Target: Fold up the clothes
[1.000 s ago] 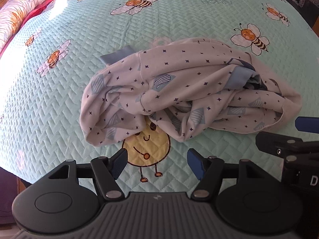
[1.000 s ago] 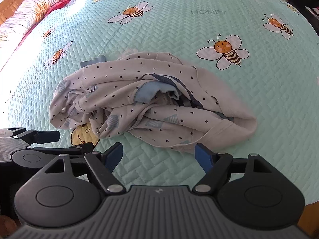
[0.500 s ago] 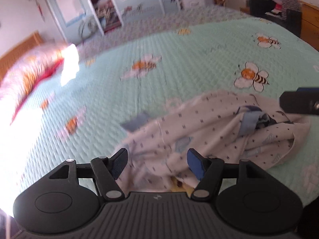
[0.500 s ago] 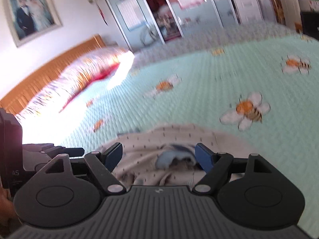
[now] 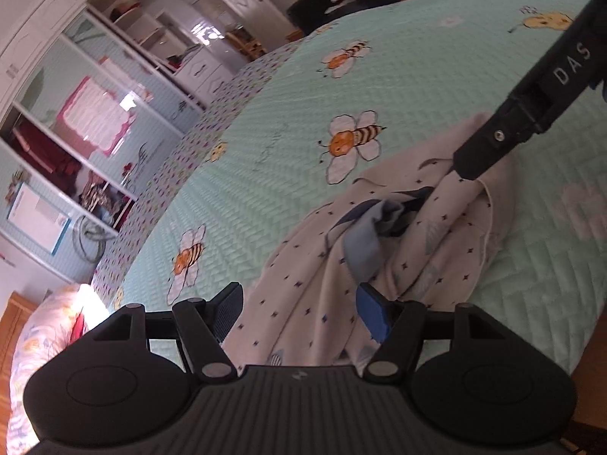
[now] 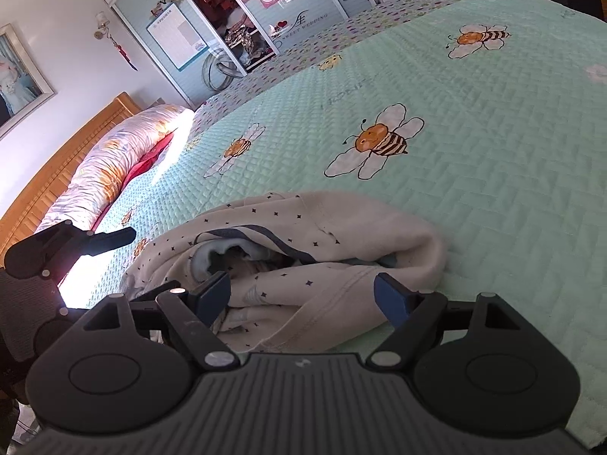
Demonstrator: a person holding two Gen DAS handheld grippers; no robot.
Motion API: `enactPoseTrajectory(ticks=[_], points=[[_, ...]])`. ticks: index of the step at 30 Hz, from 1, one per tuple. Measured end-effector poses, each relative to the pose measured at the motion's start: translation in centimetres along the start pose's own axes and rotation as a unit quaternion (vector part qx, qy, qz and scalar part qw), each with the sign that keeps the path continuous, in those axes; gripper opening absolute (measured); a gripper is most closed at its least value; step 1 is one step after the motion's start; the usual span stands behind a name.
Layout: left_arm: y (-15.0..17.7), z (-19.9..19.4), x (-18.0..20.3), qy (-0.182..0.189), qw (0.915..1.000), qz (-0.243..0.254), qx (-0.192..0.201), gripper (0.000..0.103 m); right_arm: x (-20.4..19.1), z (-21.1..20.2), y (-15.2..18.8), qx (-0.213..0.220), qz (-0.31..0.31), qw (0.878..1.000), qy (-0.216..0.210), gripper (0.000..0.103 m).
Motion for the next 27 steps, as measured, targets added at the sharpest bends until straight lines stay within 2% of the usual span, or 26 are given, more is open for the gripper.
enactPoseTrajectory(ticks=[5,7,9,11,13,15,18,22,27], points=[[-0.3,1.8,1.0,0.025,0.9986,0.037,-0.029,0.066,0.7,-0.3,-0.2,0.004,0.006,1.000,0.005,0.083],[-0.2,2.0,0.8,0.038,0.9984,0.027,-0.033,0.051,1.0,-0.5,-0.3,0.007,0.010,1.000,0.006,0.083],[-0.3,2.0,0.2,0.053,0.9979,-0.001,-0.036,0.027,1.3,-0.7,-0.2,0.009,0.015,1.000,0.006,0.083],[-0.3,2.0,-0.9,0.072,0.9959,-0.045,-0.031,0.013,1.5,-0.7,0.1,0.009,0.019,1.000,0.007,0.083],[-0.3,1.9,-2.1,0.084,0.9923,-0.088,-0.024,0.009,1.7,-0.7,0.3,0.008,0.023,1.000,0.008,0.083],[-1.1,1.1,-3.2,0.078,0.9886,-0.129,0.002,0.008,1.8,-0.8,0.6,0.007,0.024,1.000,0.008,0.083],[-2.0,-0.8,-6.7,0.053,0.9762,-0.206,0.042,0.007,1.9,-1.0,1.0,0.006,0.022,1.000,0.009,0.083],[-1.3,-4.0,-12.0,0.015,0.9419,-0.325,0.083,0.007,2.0,-0.9,0.9,0.005,0.018,1.000,0.008,0.083],[0.4,-7.0,-13.5,0.002,0.9218,-0.376,0.094,0.007,0.3,-0.6,0.3,0.015,-0.036,0.999,-0.005,0.083]])
Point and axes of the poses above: each gripper's, at about its wrist camera, not at the fingertips, and z roughly the way its jaws point, x to its right, y to its underside, the point moved 1 cm from there along z, roughly the way its jaws point, and after that the axes turned 2 degrees about z, right-handed, at the moved point
